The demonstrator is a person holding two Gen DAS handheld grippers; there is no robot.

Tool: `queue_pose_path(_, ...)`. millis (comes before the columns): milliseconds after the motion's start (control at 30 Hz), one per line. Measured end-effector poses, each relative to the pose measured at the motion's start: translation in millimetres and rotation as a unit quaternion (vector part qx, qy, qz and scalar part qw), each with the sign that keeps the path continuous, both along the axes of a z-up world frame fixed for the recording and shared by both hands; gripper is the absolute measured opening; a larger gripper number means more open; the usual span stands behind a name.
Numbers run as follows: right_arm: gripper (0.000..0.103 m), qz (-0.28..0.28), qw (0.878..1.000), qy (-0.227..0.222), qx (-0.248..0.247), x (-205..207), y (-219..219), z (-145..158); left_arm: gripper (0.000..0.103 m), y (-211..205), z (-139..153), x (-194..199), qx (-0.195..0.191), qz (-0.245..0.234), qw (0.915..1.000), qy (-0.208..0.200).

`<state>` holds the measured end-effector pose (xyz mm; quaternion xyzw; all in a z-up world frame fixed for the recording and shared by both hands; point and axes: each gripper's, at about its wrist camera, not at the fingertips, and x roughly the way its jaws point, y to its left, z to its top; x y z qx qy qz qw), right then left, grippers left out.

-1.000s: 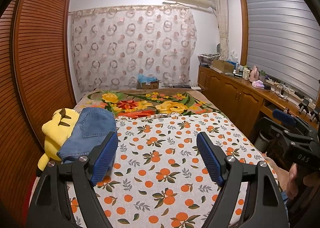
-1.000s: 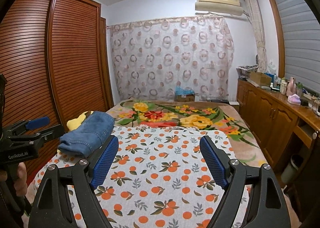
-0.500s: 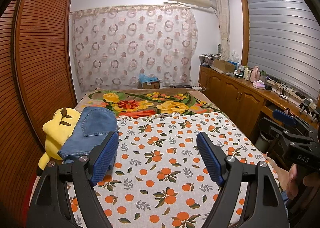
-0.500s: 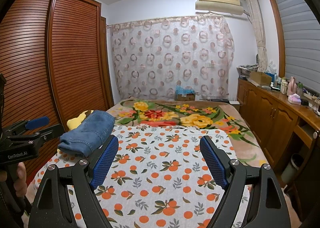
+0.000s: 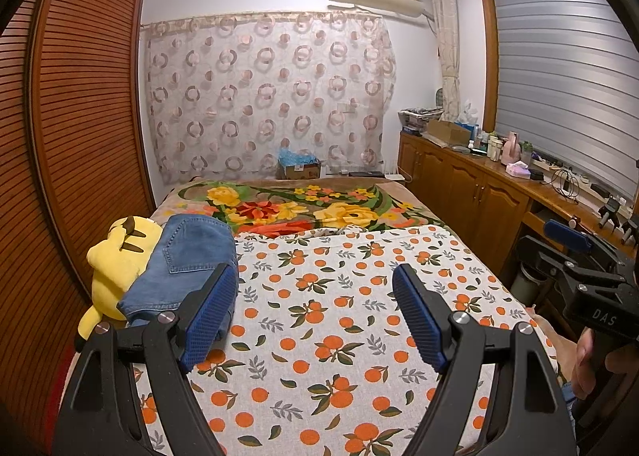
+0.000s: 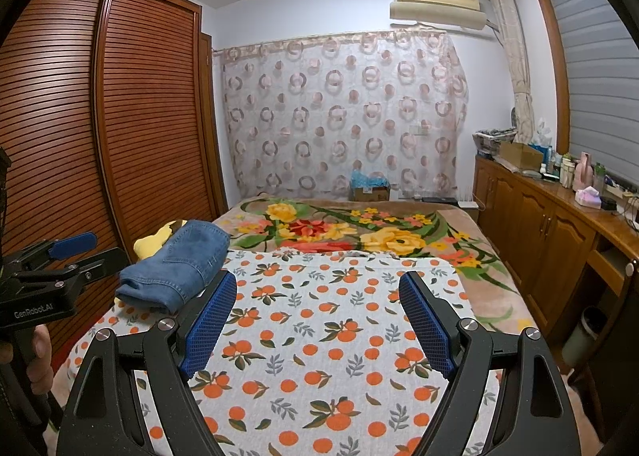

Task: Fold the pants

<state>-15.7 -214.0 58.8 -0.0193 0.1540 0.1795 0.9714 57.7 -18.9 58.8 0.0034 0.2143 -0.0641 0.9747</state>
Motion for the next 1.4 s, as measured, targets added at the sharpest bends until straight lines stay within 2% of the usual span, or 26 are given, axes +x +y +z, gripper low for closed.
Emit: queue_pose_path(1400, 0.085, -0.002, 1.000, 0.000, 0.002, -0.6, -0.4, -0.4, 0.081, 1.8, -1.7, -1.2, 0.000, 0.000, 1.0000, -0.001)
